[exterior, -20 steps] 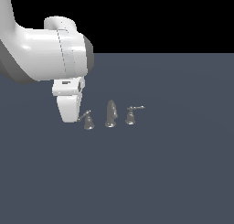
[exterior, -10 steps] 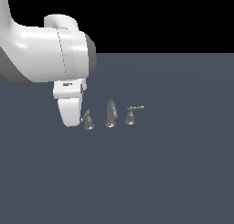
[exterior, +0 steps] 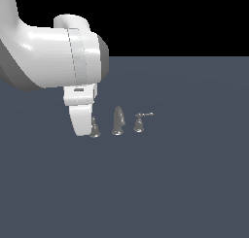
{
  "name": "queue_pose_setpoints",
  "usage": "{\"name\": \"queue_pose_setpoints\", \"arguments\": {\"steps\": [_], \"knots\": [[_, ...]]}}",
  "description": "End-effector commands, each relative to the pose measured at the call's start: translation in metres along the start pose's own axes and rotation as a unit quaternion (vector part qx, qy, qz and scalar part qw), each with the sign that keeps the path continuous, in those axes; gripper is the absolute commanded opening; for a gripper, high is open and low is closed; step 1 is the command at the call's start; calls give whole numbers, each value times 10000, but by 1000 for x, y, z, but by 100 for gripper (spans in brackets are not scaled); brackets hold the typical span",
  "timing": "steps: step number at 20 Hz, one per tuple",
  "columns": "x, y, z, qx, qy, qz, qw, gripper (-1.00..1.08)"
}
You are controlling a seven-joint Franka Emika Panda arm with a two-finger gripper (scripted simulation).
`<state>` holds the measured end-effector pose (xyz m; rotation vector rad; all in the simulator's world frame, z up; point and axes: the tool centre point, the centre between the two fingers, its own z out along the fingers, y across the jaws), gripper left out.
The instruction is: Turn on the faucet by rotating a designated handle.
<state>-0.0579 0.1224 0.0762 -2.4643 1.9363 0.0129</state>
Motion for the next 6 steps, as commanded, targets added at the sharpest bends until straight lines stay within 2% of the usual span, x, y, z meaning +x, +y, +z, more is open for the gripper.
{"name": "queue_pose_setpoints", "arguments": {"steps": [1, 6], "knots": [[30, -3, -1, 5, 35, 156, 9999, -100], [57, -8, -1, -2, 54, 220, 9997, -100]]}}
